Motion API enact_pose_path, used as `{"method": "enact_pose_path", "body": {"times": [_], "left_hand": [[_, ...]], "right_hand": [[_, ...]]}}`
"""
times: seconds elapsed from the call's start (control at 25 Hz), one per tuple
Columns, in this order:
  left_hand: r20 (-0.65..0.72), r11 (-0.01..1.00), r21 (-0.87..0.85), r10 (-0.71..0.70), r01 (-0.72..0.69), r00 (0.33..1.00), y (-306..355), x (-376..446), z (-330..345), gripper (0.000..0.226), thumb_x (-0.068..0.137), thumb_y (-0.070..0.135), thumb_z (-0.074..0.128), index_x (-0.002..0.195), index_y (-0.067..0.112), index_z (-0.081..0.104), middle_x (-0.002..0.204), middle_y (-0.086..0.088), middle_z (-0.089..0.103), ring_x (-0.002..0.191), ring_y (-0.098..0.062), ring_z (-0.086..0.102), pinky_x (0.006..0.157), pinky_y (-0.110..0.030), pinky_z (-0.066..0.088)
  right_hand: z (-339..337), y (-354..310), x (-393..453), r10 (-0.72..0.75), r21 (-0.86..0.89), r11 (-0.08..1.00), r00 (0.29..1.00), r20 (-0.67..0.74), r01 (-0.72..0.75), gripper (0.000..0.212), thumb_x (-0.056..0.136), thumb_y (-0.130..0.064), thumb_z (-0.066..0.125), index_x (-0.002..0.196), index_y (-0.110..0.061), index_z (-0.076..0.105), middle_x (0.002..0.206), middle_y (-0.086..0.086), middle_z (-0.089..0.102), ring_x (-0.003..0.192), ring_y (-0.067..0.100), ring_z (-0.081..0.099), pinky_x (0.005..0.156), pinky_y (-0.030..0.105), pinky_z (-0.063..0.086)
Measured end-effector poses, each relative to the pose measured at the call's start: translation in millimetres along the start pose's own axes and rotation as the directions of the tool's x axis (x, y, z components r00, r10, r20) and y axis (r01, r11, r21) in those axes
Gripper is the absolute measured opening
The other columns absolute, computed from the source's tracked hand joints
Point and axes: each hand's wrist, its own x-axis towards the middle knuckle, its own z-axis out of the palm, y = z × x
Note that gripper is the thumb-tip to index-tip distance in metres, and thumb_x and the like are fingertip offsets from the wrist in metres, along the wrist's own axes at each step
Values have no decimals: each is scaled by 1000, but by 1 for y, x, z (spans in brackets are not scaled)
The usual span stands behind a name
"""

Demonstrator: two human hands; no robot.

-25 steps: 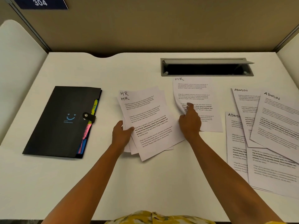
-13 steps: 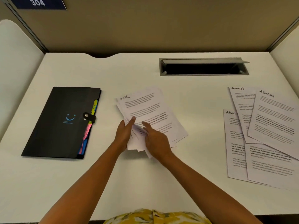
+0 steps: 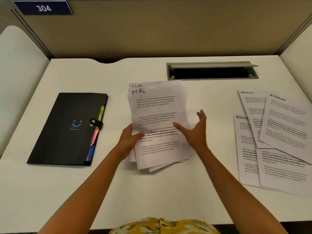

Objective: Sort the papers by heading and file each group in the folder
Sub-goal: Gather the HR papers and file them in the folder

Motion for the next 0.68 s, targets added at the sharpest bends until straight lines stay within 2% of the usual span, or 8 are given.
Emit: {"method": "enact_pose_path", "body": {"times": [0.08,0.12,0.2,0.24,0.36,0.48,0.6,0.68], "left_hand": [[90,997,-77,-16,23,996,6,-7,-3,35,87,1,64,114,24,60,109,-1,73,97,-25,71,77,-41,59],[128,995,-98,-22,35,991,9,-9,-4,35,86,0,65,113,22,61,108,-2,73,96,-25,71,74,-39,59],[151,997,-76,-19,30,988,16,-12,-3,32,84,4,69,111,20,63,106,-3,74,96,-28,71,74,-41,59],[135,999,-52,-8,15,991,21,-12,0,30,83,10,71,111,19,64,104,-4,74,95,-29,71,75,-43,60],[14,997,-64,32,-31,999,35,-14,12,36,81,26,75,114,17,63,101,-7,75,87,-27,73,73,-47,60],[-138,981,-59,176,-185,975,56,-15,24,37,82,30,74,114,16,62,101,-4,73,85,-21,73,65,-36,61],[-136,900,-45,424,-433,896,79,-17,31,31,86,17,70,113,29,61,108,7,69,97,-11,68,71,-24,59],[-103,852,-61,513,-520,852,92,-22,28,35,82,18,74,109,36,62,108,11,69,101,-13,67,74,-25,58]], "right_hand": [[-17,3,16,110,197,969,976,189,-148,108,60,-51,88,147,-23,29,144,0,47,126,18,53,104,41,46],[-22,3,18,102,258,948,946,309,-187,94,64,-49,86,141,-22,41,137,2,57,117,21,62,97,45,52],[-22,-3,14,53,278,940,890,452,-197,61,73,-41,81,125,-19,59,117,3,70,103,25,70,88,48,57],[-19,-7,9,40,273,945,889,456,-183,50,76,-37,80,120,-18,63,111,3,73,100,27,71,85,47,58],[-6,-27,0,-15,341,934,942,335,-106,34,79,-24,78,110,-15,67,102,4,75,93,30,72,77,42,61],[0,-57,-3,-181,437,894,971,158,96,23,84,-13,74,106,-13,70,97,1,76,87,25,74,71,39,61],[-6,-89,-4,-347,493,824,937,49,280,23,84,-3,72,102,-17,69,93,-11,75,87,15,73,70,28,59],[-12,-102,-3,-408,504,801,911,65,323,27,80,-5,75,105,-15,69,96,-8,75,89,17,72,70,28,59]]}}
